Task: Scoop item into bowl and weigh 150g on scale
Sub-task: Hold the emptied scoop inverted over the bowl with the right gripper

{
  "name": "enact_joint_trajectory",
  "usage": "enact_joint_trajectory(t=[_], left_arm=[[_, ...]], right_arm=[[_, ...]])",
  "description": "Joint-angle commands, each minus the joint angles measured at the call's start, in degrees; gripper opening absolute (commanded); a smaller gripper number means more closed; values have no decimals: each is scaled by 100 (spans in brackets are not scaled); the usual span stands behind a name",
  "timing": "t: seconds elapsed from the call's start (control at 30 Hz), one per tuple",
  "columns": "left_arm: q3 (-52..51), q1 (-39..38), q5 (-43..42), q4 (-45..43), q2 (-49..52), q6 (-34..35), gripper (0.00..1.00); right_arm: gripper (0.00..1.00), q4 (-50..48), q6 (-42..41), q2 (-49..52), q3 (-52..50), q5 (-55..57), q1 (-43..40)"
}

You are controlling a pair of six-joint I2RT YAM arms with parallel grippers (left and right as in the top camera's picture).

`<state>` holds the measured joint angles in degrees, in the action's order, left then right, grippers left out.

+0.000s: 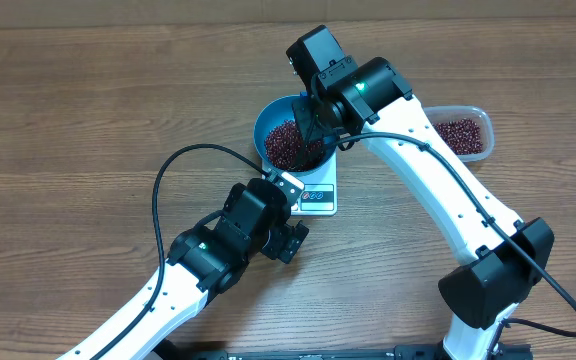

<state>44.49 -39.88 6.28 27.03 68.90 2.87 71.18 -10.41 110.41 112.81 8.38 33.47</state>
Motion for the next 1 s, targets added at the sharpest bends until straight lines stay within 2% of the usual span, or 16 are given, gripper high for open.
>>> enact_joint_trajectory(t=[0.0, 0.3, 0.97], left_arm=[[-52, 11, 72, 0, 37, 35, 100], [-52, 11, 72, 0, 37, 35, 99], [-52, 11, 74, 0, 37, 35, 100]], right_arm=[[4, -37, 44, -251, 208, 105, 22], [4, -39, 50, -251, 208, 470, 22], [4, -39, 92, -251, 208, 466, 22]])
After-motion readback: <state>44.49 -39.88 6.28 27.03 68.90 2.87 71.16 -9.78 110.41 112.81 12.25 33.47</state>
